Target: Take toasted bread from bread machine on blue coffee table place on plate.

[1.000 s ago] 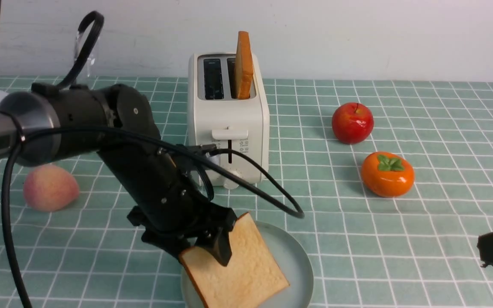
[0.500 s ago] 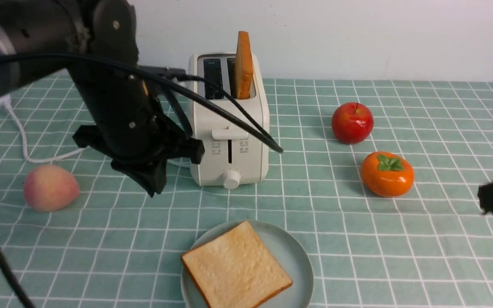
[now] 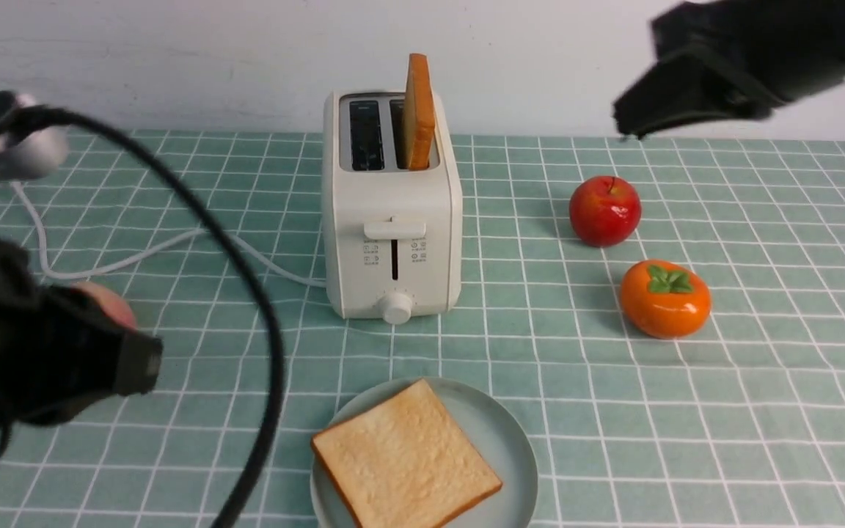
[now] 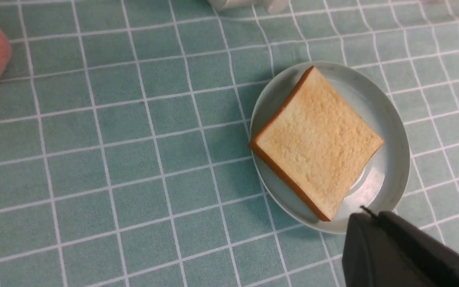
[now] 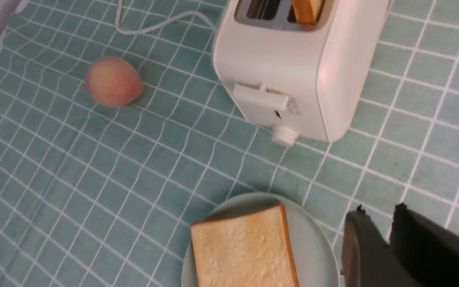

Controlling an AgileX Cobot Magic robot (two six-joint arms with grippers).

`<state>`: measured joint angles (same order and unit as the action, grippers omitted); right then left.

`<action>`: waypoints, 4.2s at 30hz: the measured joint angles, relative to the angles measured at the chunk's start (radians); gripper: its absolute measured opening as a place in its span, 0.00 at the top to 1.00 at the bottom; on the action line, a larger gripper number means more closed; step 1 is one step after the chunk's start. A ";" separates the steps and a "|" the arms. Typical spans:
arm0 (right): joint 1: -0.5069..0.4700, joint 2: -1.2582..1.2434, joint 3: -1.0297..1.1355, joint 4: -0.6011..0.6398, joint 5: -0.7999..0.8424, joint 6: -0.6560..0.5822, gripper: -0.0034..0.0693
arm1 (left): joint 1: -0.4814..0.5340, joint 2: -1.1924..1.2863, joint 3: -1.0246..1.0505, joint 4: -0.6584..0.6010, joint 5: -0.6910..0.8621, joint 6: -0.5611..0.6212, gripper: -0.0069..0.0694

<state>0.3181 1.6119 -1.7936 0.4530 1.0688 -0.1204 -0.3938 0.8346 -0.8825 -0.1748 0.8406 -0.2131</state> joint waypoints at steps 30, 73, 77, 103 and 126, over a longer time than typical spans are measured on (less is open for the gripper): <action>0.106 0.674 -0.599 -0.097 -0.211 0.090 0.80 | 0.000 -0.451 0.295 -0.013 -0.041 -0.006 0.93; 0.107 0.236 0.369 0.494 0.144 -0.438 0.83 | 0.000 -0.451 0.296 0.017 -0.049 -0.006 0.93; 0.107 0.262 0.369 0.500 0.138 -0.435 0.83 | 0.000 -0.451 0.296 0.000 -0.039 -0.006 0.93; 0.107 0.016 0.106 -0.370 0.150 0.127 0.54 | 0.000 -0.451 0.296 0.025 -0.026 -0.006 0.93; 0.107 -1.485 1.375 -0.729 -0.765 0.485 0.95 | 0.000 -0.449 0.297 -0.019 -0.225 -0.006 0.93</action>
<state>0.4249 0.1268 -0.4181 -0.2763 0.3036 0.3650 -0.3938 0.3852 -0.5857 -0.1940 0.6159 -0.2194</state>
